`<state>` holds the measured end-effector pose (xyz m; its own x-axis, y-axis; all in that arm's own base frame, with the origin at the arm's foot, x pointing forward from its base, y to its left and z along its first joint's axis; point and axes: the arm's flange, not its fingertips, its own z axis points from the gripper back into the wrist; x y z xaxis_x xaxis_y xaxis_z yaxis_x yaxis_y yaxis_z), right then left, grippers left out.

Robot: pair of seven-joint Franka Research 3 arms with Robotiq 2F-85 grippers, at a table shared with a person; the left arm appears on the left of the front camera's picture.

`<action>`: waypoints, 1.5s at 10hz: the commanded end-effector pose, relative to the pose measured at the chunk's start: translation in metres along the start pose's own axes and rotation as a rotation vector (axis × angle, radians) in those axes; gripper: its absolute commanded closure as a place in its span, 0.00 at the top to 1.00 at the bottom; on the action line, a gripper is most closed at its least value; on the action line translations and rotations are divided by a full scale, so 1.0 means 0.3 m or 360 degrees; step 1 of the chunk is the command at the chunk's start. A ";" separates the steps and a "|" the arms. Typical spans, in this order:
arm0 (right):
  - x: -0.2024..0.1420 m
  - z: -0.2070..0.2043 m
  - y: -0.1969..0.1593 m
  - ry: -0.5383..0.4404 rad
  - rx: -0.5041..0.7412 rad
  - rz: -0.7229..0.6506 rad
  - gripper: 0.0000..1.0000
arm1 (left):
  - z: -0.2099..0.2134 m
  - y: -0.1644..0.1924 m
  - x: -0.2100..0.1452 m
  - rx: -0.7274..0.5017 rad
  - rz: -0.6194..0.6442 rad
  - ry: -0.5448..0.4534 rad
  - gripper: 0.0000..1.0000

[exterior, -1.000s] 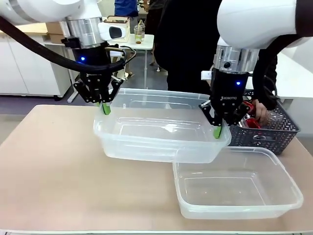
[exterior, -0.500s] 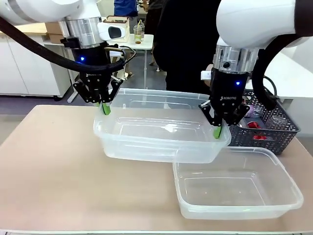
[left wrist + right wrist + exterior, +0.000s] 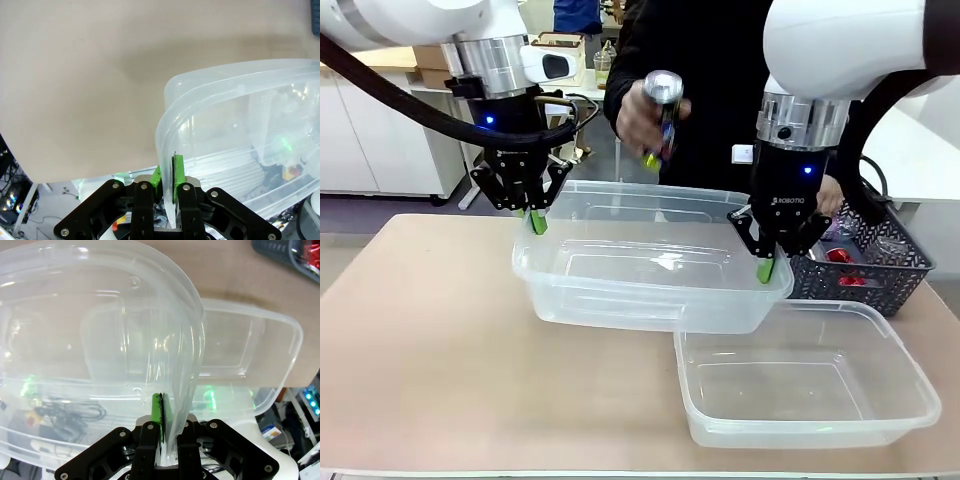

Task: Sort the waste into each basket.
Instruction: Offer the picked Organizing box to the human.

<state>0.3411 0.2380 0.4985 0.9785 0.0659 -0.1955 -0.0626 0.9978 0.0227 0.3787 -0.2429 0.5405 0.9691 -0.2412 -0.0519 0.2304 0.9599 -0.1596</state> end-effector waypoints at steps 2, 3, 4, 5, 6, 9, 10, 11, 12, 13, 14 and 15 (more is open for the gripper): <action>0.000 -0.009 -0.005 0.0037 -0.0062 0.0004 0.05 | 0.025 0.017 -0.016 -0.0009 -0.0028 -0.0023 0.06; 0.000 -0.009 -0.005 0.0037 -0.0062 0.0004 0.05 | 0.025 0.017 -0.016 -0.0009 -0.0028 -0.0023 0.06; 0.000 -0.009 -0.005 0.0037 -0.0062 0.0004 0.05 | 0.025 0.017 -0.016 -0.0009 -0.0028 -0.0023 0.06; 0.000 -0.009 -0.005 0.0037 -0.0062 0.0004 0.05 | 0.025 0.017 -0.016 -0.0009 -0.0028 -0.0023 0.06; 0.000 -0.009 -0.005 0.0037 -0.0062 0.0004 0.05 | 0.025 0.017 -0.016 -0.0009 -0.0028 -0.0023 0.06; 0.000 -0.009 -0.005 0.0037 -0.0062 0.0004 0.05 | 0.025 0.017 -0.016 -0.0009 -0.0028 -0.0023 0.06; 0.000 -0.009 -0.005 0.0037 -0.0062 0.0004 0.05 | 0.025 0.017 -0.016 -0.0009 -0.0028 -0.0023 0.06; 0.000 -0.009 -0.005 0.0037 -0.0062 0.0004 0.05 | 0.025 0.017 -0.016 -0.0009 -0.0028 -0.0023 0.06; 0.000 -0.009 -0.005 0.0037 -0.0062 0.0004 0.05 | 0.025 0.017 -0.016 -0.0009 -0.0028 -0.0023 0.06; 0.000 -0.009 -0.005 0.0037 -0.0062 0.0004 0.05 | 0.025 0.017 -0.016 -0.0009 -0.0028 -0.0023 0.06; 0.000 -0.009 -0.005 0.0037 -0.0062 0.0004 0.05 | 0.025 0.017 -0.016 -0.0009 -0.0028 -0.0023 0.06; 0.000 -0.009 -0.005 0.0037 -0.0062 0.0004 0.05 | 0.025 0.017 -0.016 -0.0009 -0.0028 -0.0023 0.06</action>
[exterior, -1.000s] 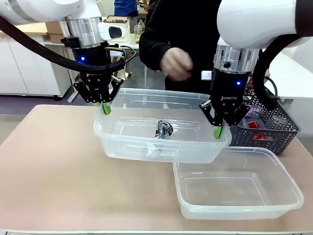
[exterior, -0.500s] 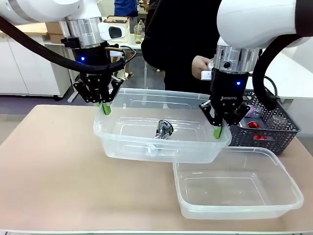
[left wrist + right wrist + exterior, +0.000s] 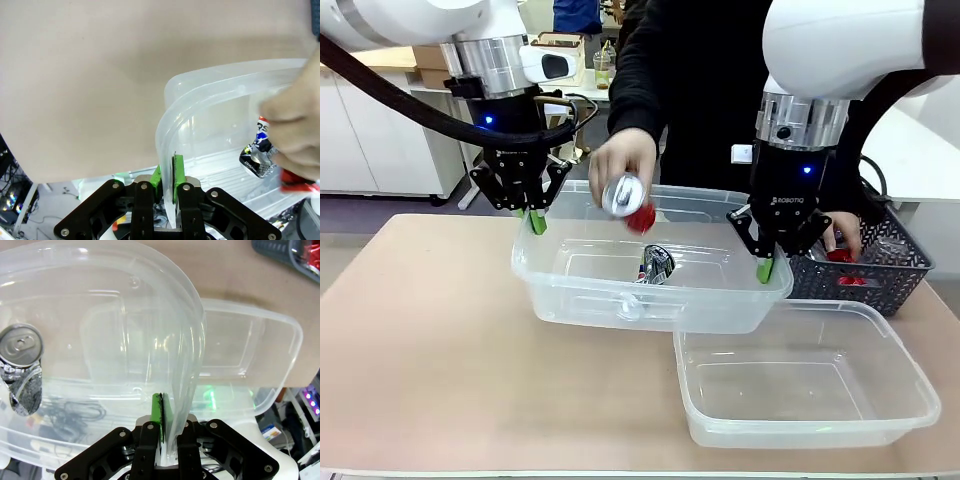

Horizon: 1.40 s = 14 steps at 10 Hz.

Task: Sort the waste into each basket.
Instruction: Offer the picked Organizing box to the human.

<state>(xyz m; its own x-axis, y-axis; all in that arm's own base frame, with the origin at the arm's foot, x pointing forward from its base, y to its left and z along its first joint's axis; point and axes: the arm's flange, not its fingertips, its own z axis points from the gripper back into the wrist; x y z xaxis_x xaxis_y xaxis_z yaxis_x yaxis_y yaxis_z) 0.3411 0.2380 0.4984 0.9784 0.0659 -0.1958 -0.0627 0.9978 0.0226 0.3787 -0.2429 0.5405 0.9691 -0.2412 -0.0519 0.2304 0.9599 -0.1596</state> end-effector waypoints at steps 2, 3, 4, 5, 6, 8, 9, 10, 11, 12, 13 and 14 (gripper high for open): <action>0.000 -0.009 -0.005 0.0037 -0.0062 0.0004 0.05 | 0.025 0.017 -0.016 -0.0009 -0.0028 -0.0023 0.06; 0.000 -0.009 -0.005 0.0037 -0.0062 0.0004 0.05 | 0.025 0.017 -0.016 -0.0009 -0.0028 -0.0023 0.06; 0.000 -0.009 -0.005 0.0037 -0.0062 0.0004 0.05 | 0.025 0.017 -0.016 -0.0009 -0.0028 -0.0023 0.06; 0.000 -0.009 -0.005 0.0037 -0.0062 0.0004 0.05 | 0.025 0.017 -0.016 -0.0009 -0.0028 -0.0023 0.06; 0.000 -0.009 -0.005 0.0037 -0.0062 0.0004 0.05 | 0.025 0.017 -0.016 -0.0009 -0.0028 -0.0023 0.06; 0.000 -0.009 -0.005 0.0037 -0.0062 0.0004 0.05 | 0.025 0.017 -0.016 -0.0009 -0.0028 -0.0023 0.06; 0.000 -0.009 -0.005 0.0037 -0.0062 0.0004 0.05 | 0.025 0.017 -0.016 -0.0009 -0.0028 -0.0023 0.06; 0.000 -0.009 -0.005 0.0037 -0.0062 0.0004 0.05 | 0.025 0.017 -0.016 -0.0009 -0.0028 -0.0023 0.06; 0.000 -0.009 -0.005 0.0037 -0.0062 0.0004 0.05 | 0.025 0.017 -0.016 -0.0009 -0.0028 -0.0023 0.06; 0.000 -0.009 -0.005 0.0037 -0.0062 0.0004 0.05 | 0.025 0.017 -0.016 -0.0009 -0.0028 -0.0023 0.06; 0.000 -0.009 -0.005 0.0037 -0.0062 0.0004 0.05 | 0.025 0.017 -0.016 -0.0009 -0.0028 -0.0023 0.06; 0.000 -0.009 -0.005 0.0037 -0.0062 0.0004 0.05 | 0.025 0.017 -0.016 -0.0009 -0.0028 -0.0023 0.06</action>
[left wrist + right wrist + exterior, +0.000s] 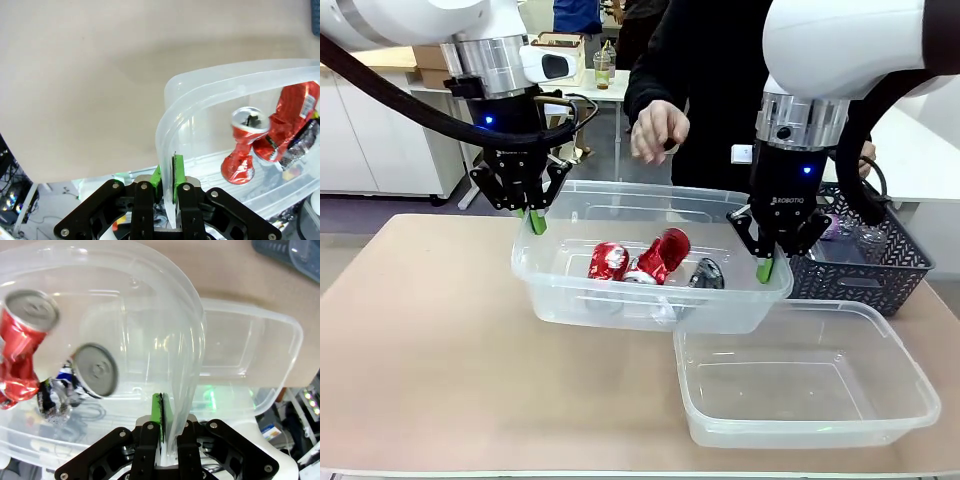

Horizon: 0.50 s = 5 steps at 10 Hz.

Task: Sort the waste into each basket.
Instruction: Offer the picked Organizing box to the human.

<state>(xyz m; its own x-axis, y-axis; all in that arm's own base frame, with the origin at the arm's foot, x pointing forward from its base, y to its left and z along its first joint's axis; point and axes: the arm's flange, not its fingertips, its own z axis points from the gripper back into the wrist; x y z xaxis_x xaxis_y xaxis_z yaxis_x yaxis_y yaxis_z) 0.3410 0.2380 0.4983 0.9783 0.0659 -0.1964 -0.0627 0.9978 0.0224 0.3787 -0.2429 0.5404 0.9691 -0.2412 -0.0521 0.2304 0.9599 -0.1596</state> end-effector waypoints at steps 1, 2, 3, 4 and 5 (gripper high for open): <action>0.000 -0.009 -0.005 0.0036 -0.0061 0.0004 0.05 | 0.026 0.017 -0.016 -0.0009 -0.0028 -0.0023 0.06; 0.000 -0.009 -0.005 0.0036 -0.0061 0.0004 0.05 | 0.026 0.017 -0.016 -0.0009 -0.0028 -0.0023 0.06; 0.000 -0.009 -0.005 0.0036 -0.0061 0.0004 0.05 | 0.026 0.017 -0.016 -0.0009 -0.0028 -0.0023 0.06; 0.000 -0.009 -0.005 0.0036 -0.0061 0.0004 0.05 | 0.026 0.017 -0.016 -0.0009 -0.0028 -0.0023 0.06; 0.000 -0.009 -0.005 0.0036 -0.0061 0.0004 0.05 | 0.026 0.017 -0.016 -0.0009 -0.0028 -0.0023 0.06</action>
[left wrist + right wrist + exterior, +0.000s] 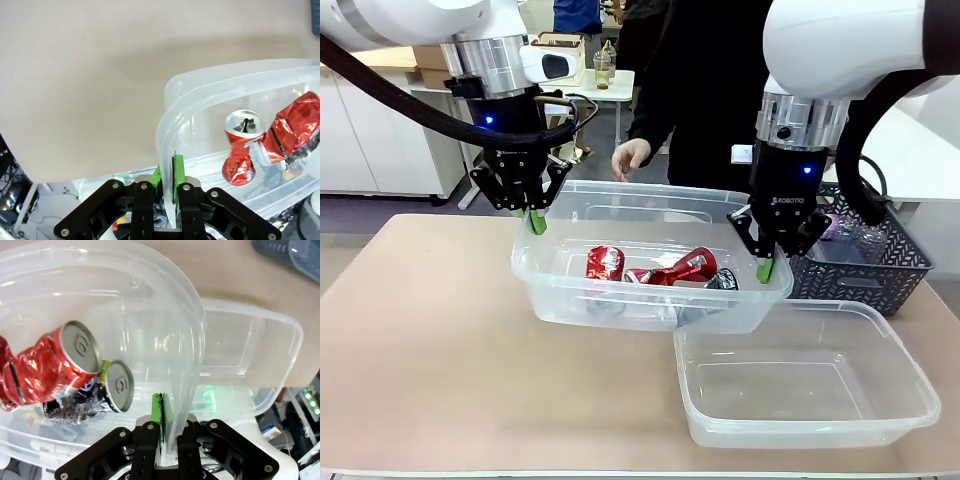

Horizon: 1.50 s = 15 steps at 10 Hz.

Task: Sort the waste into each basket.
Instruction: Offer the picked Organizing box to the human.

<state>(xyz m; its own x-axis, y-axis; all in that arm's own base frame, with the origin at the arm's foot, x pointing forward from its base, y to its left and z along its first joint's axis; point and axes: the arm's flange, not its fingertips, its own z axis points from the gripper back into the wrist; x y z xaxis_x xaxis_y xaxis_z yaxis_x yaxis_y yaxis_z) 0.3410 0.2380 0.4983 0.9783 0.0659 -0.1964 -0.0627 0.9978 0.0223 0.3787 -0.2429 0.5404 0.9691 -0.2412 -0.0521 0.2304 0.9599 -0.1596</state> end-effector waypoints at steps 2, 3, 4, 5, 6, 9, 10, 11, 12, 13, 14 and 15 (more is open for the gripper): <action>0.000 -0.009 -0.005 0.0036 -0.0061 0.0004 0.05 | 0.026 0.017 -0.016 -0.0009 -0.0028 -0.0023 0.06; 0.000 -0.009 -0.005 0.0036 -0.0061 0.0004 0.05 | 0.026 0.017 -0.016 -0.0009 -0.0028 -0.0023 0.06; 0.000 -0.009 -0.005 0.0036 -0.0061 0.0004 0.05 | 0.026 0.017 -0.016 -0.0009 -0.0028 -0.0023 0.06; 0.000 0.000 0.000 0.0000 0.0000 0.0000 0.05 | 0.026 0.017 -0.016 -0.0009 -0.0028 -0.0023 0.06; 0.062 0.041 -0.006 -0.0011 -0.0037 -0.0166 0.05 | 0.000 0.000 0.000 0.0000 0.0000 0.0000 0.06; 0.350 0.133 0.057 -0.0036 -0.0033 -0.0147 0.05 | 0.029 -0.030 0.264 -0.0127 0.0103 -0.0228 0.06; 0.428 0.106 0.070 0.0039 -0.0047 -0.0121 0.05 | 0.021 -0.040 0.314 -0.0210 0.0082 -0.0236 0.06; 0.496 0.053 0.081 0.0103 -0.0060 -0.0097 0.05 | 0.004 -0.034 0.358 -0.0241 0.0103 -0.0224 0.06; 0.549 0.007 0.080 0.0136 -0.0039 -0.0064 0.05 | -0.022 -0.022 0.396 -0.0249 0.0119 -0.0176 0.06; 0.574 -0.028 0.071 0.0150 0.0017 -0.0070 0.05 | -0.060 -0.009 0.431 -0.0219 0.0143 -0.0103 0.06; 0.572 -0.046 0.055 0.0145 0.0057 -0.0075 0.05 | -0.098 0.000 0.447 -0.0220 0.0158 0.0028 0.06; 0.564 -0.063 0.039 0.0121 0.0131 -0.0067 0.05 | -0.080 0.101 0.405 -0.0117 0.0138 -0.0134 0.06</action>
<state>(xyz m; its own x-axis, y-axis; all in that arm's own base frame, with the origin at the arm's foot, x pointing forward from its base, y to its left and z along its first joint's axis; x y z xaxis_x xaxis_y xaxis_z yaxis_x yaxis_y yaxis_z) 0.5110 0.2402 0.4447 0.9536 -0.0032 -0.3010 -0.0017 0.9999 -0.0158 0.5121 -0.2401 0.4866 0.9893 -0.1419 -0.0334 0.1321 0.9695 -0.2066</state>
